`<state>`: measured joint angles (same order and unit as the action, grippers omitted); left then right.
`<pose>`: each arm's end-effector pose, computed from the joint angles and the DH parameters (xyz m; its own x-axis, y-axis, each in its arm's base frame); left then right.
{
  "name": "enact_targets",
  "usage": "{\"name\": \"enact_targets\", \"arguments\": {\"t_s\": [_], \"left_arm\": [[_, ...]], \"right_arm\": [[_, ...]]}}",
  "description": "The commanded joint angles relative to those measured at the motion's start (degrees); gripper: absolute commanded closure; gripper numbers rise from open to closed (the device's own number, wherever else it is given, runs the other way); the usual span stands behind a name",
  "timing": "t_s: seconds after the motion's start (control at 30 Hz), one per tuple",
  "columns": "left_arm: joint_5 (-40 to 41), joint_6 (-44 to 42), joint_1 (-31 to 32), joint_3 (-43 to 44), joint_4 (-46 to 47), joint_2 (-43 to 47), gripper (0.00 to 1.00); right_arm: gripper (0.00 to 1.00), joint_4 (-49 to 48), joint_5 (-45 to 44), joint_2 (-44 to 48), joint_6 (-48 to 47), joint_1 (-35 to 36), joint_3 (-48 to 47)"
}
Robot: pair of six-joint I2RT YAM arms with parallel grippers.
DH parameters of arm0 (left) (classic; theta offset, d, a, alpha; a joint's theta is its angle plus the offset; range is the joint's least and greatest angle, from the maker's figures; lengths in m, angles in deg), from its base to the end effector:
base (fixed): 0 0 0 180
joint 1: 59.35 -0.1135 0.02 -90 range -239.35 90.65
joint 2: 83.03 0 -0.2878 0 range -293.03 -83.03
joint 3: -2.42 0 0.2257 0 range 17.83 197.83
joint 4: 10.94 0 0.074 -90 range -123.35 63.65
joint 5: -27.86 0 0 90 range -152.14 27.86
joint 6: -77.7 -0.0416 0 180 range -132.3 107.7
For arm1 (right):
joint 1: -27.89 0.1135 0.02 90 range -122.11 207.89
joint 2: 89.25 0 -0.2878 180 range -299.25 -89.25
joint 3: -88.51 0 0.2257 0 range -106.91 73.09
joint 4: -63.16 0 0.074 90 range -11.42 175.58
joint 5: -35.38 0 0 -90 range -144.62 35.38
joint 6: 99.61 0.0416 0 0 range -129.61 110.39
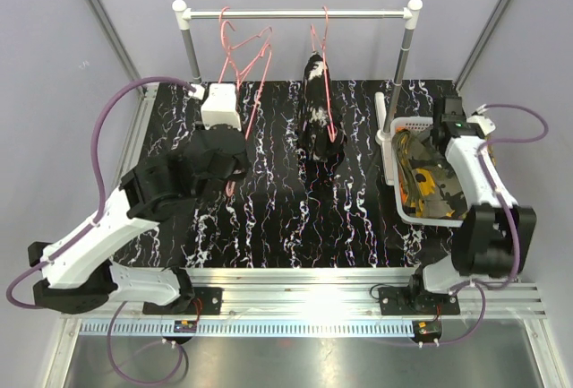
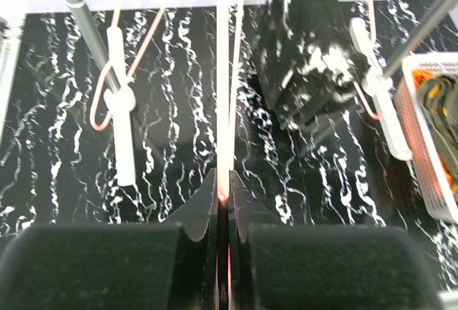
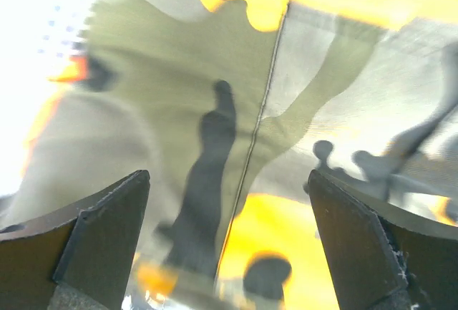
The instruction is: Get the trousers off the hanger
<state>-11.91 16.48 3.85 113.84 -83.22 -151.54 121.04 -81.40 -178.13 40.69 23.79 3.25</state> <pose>0.1041 -0.1351 0.4856 -0.3233 -0.0430 -0.9453 0.1293 0.9876 -0.0892 0.2906 -0.0396 0.2893 -0.3458 0.7134 -0.6094 0.8522 0.5106 0.1142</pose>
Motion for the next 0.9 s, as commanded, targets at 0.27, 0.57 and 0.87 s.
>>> {"name": "enact_targets", "arguments": {"t_s": [0.27, 0.57, 0.87], "left_arm": [[-3.65, -11.27, -10.46, 10.95, 6.41, -12.42, 1.00], [-16.92, -19.26, -20.31, 19.56, 10.18, -22.18, 1.00], [-20.53, -17.36, -26.37, 28.98, 5.80, -34.93, 1.00]], "right_arm": [[0.01, 6.67, 23.05, 28.66, -27.71, 0.32, -10.23], [0.01, 0.09, 46.02, 51.60, -26.49, 0.32, -5.30], [0.01, -0.45, 54.11, 55.66, -24.64, 0.41, -3.81]]}}
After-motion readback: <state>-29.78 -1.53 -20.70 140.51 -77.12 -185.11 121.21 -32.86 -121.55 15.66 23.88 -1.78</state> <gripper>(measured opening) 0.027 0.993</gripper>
